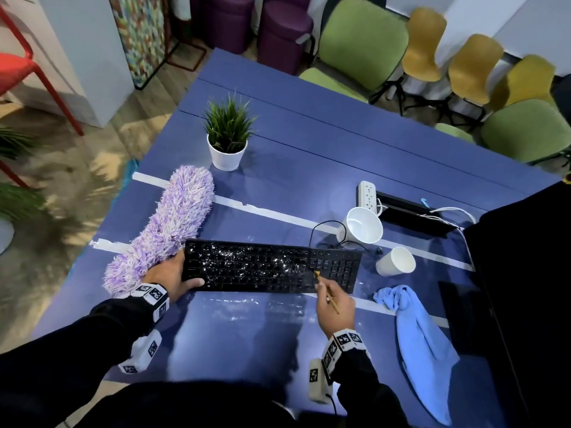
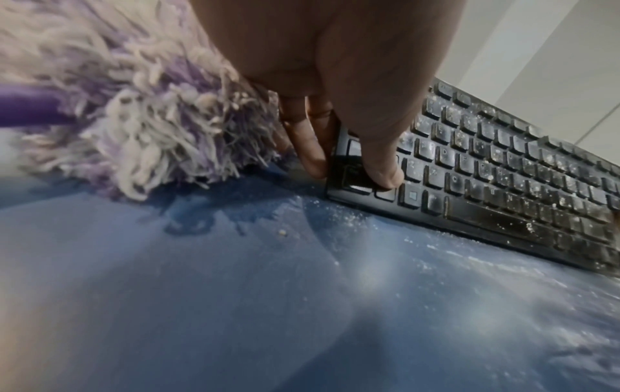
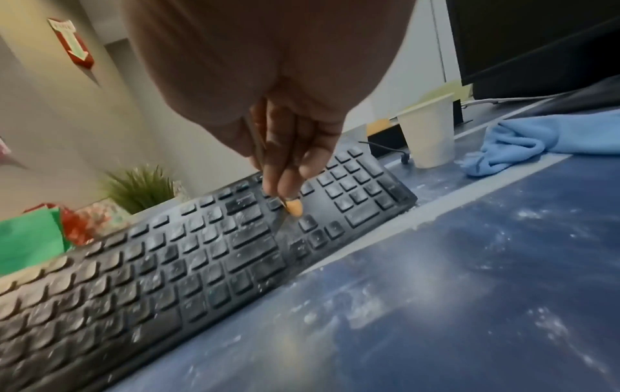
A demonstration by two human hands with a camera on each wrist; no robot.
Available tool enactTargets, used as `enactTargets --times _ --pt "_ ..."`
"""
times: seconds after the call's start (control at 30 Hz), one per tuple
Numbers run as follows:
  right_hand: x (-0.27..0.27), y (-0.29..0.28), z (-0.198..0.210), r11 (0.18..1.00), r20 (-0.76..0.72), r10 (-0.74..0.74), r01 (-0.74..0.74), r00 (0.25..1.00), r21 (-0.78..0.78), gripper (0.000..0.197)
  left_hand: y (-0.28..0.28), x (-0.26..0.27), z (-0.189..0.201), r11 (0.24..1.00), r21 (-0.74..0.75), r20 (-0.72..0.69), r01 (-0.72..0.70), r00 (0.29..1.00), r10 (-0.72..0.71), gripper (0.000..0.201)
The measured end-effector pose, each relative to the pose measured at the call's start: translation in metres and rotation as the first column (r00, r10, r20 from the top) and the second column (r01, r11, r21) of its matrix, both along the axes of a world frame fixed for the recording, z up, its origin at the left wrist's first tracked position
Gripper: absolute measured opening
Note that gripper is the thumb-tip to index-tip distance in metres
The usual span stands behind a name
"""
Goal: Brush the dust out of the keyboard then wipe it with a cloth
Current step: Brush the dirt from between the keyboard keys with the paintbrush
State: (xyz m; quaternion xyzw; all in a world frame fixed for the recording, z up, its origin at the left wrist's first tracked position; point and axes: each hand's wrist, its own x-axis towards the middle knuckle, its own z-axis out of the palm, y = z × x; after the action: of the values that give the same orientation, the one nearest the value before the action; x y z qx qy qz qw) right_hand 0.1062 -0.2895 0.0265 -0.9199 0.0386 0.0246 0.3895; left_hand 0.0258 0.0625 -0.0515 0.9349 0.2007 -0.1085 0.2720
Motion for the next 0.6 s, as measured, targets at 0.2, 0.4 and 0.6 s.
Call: enactTargets --times 0.2,0.4,0.6 --pt "0.016 -0.021 -0.002 0.999 0.012 0.039 -0.039 0.999 0.012 0.019 -0.003 0.0 0.002 0.999 0.03 -0.029 -0.025 0.999 0.026 0.094" --pt "0.037 -0.036 0.0 0.992 0.128 -0.04 0.024 0.991 0.125 0.02 -0.007 0.001 0.006 0.997 0.051 -0.057 -0.064 0.996 0.067 0.089" --pt "0.015 -0.055 -0.029 0.996 -0.015 0.087 -0.086 0.996 0.016 0.022 -0.011 0.003 0.01 0.99 0.109 -0.101 -0.093 0.989 0.105 0.085"
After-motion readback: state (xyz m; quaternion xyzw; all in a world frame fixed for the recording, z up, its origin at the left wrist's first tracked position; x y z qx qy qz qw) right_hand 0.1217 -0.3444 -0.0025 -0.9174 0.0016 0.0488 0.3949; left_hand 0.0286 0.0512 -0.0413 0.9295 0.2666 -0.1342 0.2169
